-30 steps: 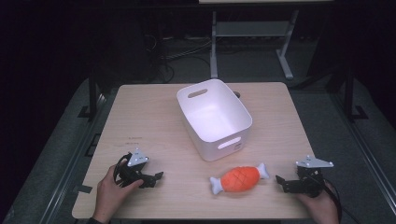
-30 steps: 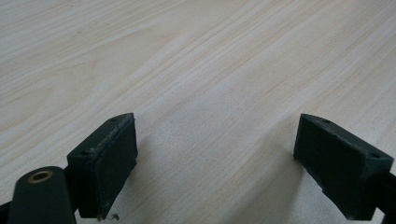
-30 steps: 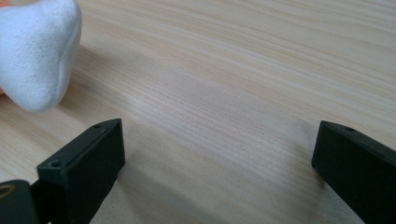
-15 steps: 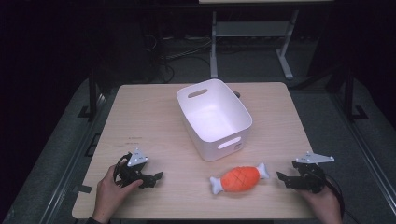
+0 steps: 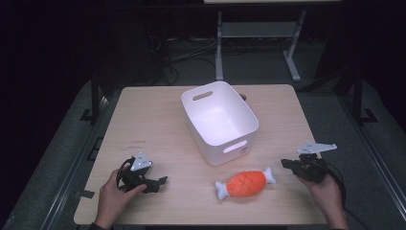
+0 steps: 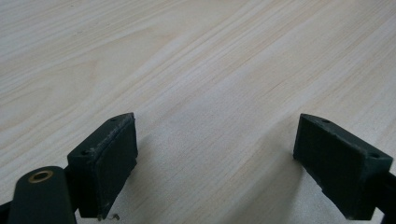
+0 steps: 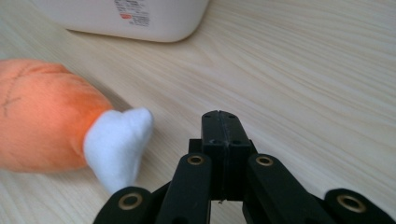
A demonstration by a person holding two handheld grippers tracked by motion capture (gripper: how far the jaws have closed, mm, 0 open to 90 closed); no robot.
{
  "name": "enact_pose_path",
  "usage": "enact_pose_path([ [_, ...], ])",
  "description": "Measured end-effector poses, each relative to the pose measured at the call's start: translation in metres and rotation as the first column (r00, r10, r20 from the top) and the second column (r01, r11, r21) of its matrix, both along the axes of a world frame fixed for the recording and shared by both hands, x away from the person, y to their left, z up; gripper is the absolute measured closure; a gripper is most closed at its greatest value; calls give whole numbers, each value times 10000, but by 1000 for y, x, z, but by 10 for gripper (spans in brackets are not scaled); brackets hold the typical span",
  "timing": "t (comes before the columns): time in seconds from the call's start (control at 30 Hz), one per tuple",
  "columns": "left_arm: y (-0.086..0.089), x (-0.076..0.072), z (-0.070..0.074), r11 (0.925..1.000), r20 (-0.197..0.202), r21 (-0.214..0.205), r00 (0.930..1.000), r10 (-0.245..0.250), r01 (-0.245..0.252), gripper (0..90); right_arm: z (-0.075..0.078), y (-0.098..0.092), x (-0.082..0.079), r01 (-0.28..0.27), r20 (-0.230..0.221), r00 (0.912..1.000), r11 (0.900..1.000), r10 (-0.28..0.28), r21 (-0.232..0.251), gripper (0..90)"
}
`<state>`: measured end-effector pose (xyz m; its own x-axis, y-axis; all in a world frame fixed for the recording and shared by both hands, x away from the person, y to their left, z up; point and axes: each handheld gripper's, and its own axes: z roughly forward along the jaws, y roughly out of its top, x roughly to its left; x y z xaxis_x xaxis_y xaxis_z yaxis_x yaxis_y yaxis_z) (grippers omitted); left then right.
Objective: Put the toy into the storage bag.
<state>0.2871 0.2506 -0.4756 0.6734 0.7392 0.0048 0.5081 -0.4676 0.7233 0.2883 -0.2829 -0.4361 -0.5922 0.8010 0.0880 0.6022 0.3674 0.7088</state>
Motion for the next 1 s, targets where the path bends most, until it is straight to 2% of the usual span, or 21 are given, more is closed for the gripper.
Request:
enact_pose_path([
  [0.2,0,0,0,10000,-2,4,10000,0,0,127,4,13,8,-391,-61,9992,9992,390,-40,897],
  [0.3,0,0,0,10000,1,0,10000,2,-2,127,6,26,15,-759,-57,9971,9971,758,-81,898],
  [0.57,0,0,0,10000,0,0,10000,2,-2,127,6,42,27,-1123,-161,9936,9936,1121,-150,898],
  [1.0,0,0,0,10000,-8,-3,10000,4,-4,127,-3,44,28,-1321,-477,9903,9908,1307,-289,898],
])
